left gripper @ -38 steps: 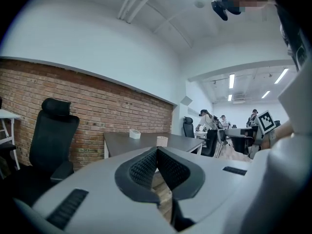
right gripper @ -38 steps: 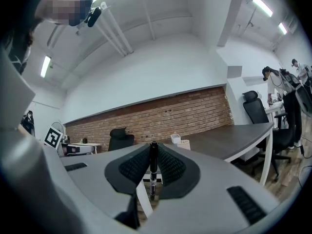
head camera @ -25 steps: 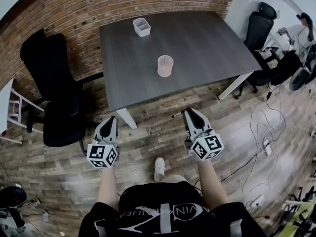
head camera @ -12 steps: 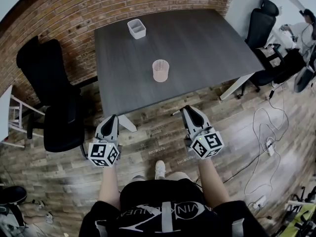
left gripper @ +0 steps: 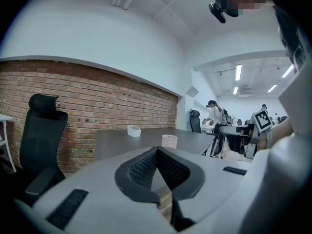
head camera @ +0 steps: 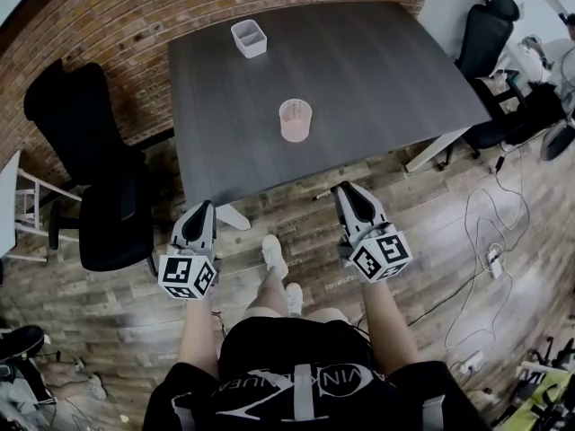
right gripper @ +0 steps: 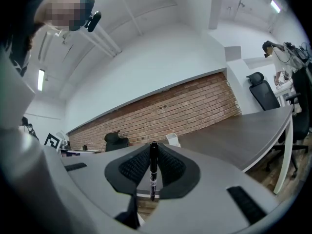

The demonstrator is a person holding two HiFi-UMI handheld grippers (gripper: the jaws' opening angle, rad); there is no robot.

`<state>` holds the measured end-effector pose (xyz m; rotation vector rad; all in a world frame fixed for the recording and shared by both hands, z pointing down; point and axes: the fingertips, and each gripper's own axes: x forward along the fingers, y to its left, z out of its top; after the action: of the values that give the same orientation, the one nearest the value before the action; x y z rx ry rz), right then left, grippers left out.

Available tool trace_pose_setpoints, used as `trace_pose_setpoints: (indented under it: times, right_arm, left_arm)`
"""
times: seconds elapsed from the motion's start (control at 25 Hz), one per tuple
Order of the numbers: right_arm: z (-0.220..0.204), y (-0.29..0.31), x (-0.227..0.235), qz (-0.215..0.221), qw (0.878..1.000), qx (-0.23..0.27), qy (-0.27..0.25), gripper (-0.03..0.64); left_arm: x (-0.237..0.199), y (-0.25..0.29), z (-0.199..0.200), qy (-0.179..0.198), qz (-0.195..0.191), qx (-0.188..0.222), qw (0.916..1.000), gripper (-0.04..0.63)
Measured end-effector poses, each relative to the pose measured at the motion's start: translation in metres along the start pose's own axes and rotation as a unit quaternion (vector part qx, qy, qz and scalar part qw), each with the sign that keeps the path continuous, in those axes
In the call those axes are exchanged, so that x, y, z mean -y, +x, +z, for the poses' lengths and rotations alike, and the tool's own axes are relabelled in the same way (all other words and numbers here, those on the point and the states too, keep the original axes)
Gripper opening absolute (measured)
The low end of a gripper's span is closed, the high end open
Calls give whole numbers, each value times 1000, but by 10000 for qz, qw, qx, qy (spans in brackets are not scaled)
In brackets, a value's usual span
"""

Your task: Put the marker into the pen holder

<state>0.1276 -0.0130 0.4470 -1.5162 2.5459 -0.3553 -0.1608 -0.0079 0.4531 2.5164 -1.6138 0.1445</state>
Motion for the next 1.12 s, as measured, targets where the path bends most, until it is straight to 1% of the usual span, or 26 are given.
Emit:
trace_pose_setpoints:
  times: [0.16, 0.32, 0.48, 0.64, 0.8, 1.12]
  right_arm:
    - [-1, 16, 7, -8, 10000, -3, 38, 58]
    - [8, 34, 12, 54, 10000, 19, -55, 58]
    - [22, 53, 22, 96, 9999, 60, -104, 58]
    - [30, 72, 32, 114, 9999, 62, -81, 58]
    - [37, 92, 40, 144, 9999, 93, 2, 58]
    - [57, 135, 43, 327, 9992, 241, 52, 58]
  left_arm:
    - [-13, 16, -1, -25, 41, -11, 10000, 15]
    - [-22, 41, 5, -64, 4, 51, 10000, 15]
    - [-21, 70, 14, -112, -115, 136, 9998, 15]
    - [-24, 94, 16, -183, -187, 114, 9996, 15]
    - [-26, 113, 16, -173, -257, 61, 9995, 15]
    - [-43, 146, 17, -248, -298, -32, 9992, 15]
